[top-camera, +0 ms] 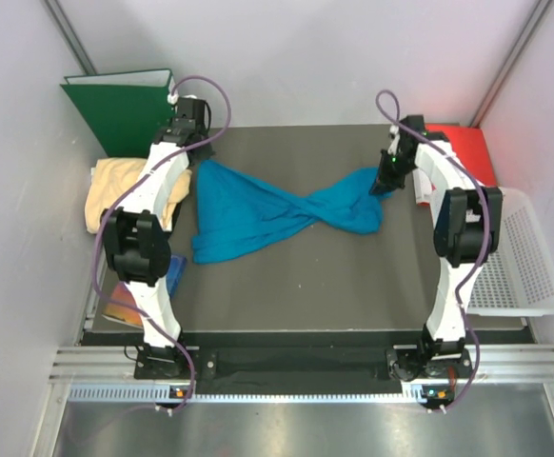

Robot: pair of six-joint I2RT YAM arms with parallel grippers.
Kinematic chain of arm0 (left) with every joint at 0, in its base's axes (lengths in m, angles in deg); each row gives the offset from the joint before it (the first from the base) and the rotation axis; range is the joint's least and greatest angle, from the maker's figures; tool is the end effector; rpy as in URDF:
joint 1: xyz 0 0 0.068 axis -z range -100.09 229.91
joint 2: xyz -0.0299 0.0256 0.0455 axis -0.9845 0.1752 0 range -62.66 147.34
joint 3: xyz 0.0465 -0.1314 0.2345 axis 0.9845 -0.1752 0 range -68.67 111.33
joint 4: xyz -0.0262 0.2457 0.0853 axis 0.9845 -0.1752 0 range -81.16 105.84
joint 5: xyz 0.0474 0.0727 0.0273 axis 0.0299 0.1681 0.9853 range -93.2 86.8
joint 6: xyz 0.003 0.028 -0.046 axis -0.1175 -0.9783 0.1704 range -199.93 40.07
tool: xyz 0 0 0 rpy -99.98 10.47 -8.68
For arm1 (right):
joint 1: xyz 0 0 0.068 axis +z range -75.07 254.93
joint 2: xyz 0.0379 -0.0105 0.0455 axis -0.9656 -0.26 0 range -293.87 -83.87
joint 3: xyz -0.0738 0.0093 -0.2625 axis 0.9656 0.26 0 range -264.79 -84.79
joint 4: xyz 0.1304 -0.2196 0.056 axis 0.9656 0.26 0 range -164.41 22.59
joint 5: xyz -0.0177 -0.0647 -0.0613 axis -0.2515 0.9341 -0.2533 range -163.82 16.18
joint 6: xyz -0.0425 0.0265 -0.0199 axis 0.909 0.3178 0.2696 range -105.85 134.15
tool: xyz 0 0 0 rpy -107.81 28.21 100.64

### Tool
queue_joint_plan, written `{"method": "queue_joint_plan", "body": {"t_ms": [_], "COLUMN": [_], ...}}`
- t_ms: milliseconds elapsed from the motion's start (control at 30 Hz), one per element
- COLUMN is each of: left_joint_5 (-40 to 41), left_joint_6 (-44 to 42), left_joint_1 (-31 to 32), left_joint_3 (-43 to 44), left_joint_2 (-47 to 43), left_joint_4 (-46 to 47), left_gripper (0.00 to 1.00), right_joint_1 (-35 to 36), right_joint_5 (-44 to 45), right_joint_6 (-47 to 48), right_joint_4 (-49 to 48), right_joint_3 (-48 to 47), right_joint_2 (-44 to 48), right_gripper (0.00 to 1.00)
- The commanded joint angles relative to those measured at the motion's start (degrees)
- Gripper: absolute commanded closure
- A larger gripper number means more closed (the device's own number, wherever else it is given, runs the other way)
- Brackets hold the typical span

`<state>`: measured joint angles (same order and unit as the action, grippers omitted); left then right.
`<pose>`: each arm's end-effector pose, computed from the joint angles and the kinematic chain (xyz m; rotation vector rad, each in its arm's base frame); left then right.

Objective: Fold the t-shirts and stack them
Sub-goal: Flatten the tshirt out

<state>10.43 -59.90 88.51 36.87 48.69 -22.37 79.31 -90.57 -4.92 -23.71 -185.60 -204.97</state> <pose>0.4402 -0.0581 0.3187 -0.3463 2.2862 0.0251 0.4400 0.0440 0.2087 0.2929 2.8194 0.5049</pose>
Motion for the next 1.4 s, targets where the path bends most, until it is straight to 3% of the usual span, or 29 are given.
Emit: {"method": "queue_joint_plan", "body": {"t_ms": [0, 100, 200, 433, 500, 533, 633, 700, 900, 1233, 1367], "left_joint_5": [5.9, 8.6, 8.4, 5.4, 4.0, 2.7, 0.8, 0.1, -0.2, -0.6, -0.9], "left_joint_6": [0.1, -0.3, -0.9, -0.9, -0.9, -0.9, -0.8, -0.8, -0.4, -1.6, -1.6], "left_joint_1": [-0.3, -0.5, -0.8, -0.8, -0.8, -0.8, -0.7, -0.7, -0.7, -0.7, -0.7], "left_joint_3": [-0.6, -3.6, -0.4, 8.2, 9.6, 9.6, 8.5, 6.9, 2.8, 2.1, 1.8], "left_joint_2": [-7.9, -11.0, -8.6, -0.7, 0.4, 1.0, 1.4, 1.2, -0.9, -0.3, -0.1], "left_joint_4": [0.4, 3.0, 2.2, 0.5, -0.1, -0.4, -0.7, -0.7, 0.7, 0.9, 1.0], "left_gripper": [1.0, 1.0, 1.0, 1.0, 1.0, 1.0, 1.0, 1.0, 1.0, 1.0, 1.0], "right_joint_1": [0.2, -1.3, -3.9, -6.8, -6.8, -6.4, -5.4, -4.9, -4.8, -4.8, -4.8], "right_joint_5": [-11.0, -15.0, -14.1, -8.1, -7.4, -6.5, -3.1, -2.4, -5.9, -9.4, -10.8], "right_joint_6": [3.3, -1.1, -6.1, -14.8, -17.0, -17.3, -16.1, -14.5, -11.5, -10.9, -12.4], "right_joint_4": [-3.3, -12.2, -19.7, -31.0, -31.3, -31.3, -31.2, -31.3, -29.2, -23.4, -22.5], "right_joint_3": [-5.6, -1.7, 1.1, -4.5, -8.9, -10.1, -10.2, -7.2, 1.6, 7.1, 6.6], "right_joint_2": [12.5, 17.1, 16.9, 2.3, -2.7, -3.8, -3.1, 0.1, 5.8, 6.7, 4.8], "right_gripper": [1.0, 1.0, 1.0, 0.98, 0.76, 0.52, 0.19, 0.13, 0.16, 0.45, 0.5]}}
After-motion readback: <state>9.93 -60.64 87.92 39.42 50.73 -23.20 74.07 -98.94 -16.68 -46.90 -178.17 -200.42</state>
